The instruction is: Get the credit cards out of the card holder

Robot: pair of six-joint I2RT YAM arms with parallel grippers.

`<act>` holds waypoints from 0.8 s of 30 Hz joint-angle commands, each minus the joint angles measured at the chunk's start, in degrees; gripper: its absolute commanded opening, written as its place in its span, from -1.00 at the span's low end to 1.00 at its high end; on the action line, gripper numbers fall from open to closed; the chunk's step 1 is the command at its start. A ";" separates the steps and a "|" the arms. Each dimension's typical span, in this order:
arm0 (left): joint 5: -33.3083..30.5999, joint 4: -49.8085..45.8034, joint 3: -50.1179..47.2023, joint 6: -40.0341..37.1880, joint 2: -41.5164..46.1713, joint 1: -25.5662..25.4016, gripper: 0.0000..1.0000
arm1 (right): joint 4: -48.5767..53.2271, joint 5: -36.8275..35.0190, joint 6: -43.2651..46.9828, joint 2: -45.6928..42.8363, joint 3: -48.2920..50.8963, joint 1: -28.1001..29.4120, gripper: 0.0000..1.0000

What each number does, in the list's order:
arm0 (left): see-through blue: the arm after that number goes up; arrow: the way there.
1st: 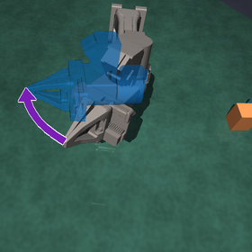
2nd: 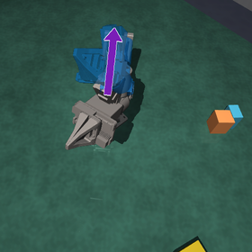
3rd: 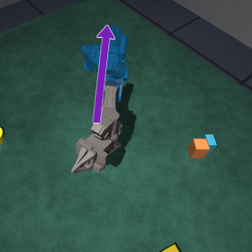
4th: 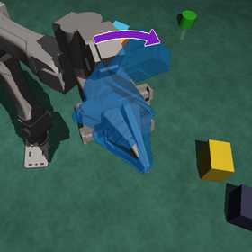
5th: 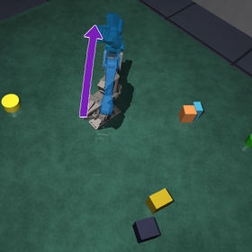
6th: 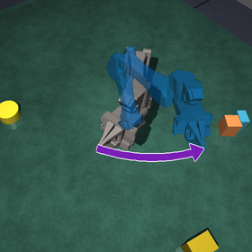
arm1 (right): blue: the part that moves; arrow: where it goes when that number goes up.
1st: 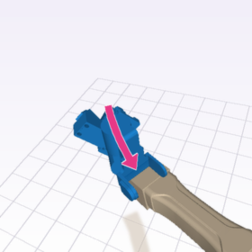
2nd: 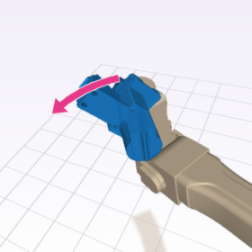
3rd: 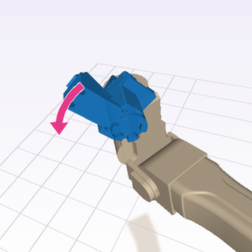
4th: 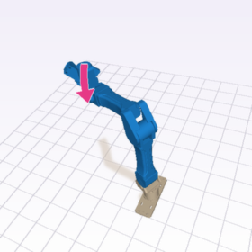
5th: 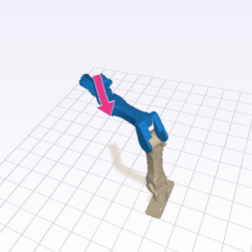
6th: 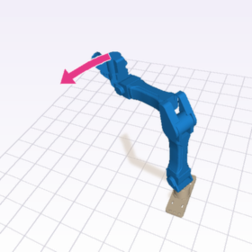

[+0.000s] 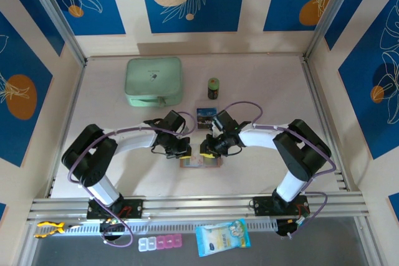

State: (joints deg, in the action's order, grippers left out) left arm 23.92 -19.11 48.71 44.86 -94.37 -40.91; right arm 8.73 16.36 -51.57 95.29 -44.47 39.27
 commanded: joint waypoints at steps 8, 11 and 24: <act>-1.78 -2.65 0.17 -1.01 -2.21 -0.32 -0.96 | -3.10 3.67 -1.33 -0.10 1.46 -0.39 -0.63; -1.69 -2.67 0.26 -1.09 -2.23 -0.36 -0.96 | -3.32 3.85 -1.33 0.03 1.50 -0.50 -0.65; -1.77 -3.09 0.55 -1.18 -2.00 -0.40 -0.96 | -1.19 2.10 0.11 -3.36 3.21 -2.12 -0.83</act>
State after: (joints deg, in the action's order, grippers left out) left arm 23.92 -19.35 49.08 44.47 -94.70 -40.91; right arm 5.56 18.50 -52.07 93.60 -42.35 37.85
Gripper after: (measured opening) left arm 0.044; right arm 0.090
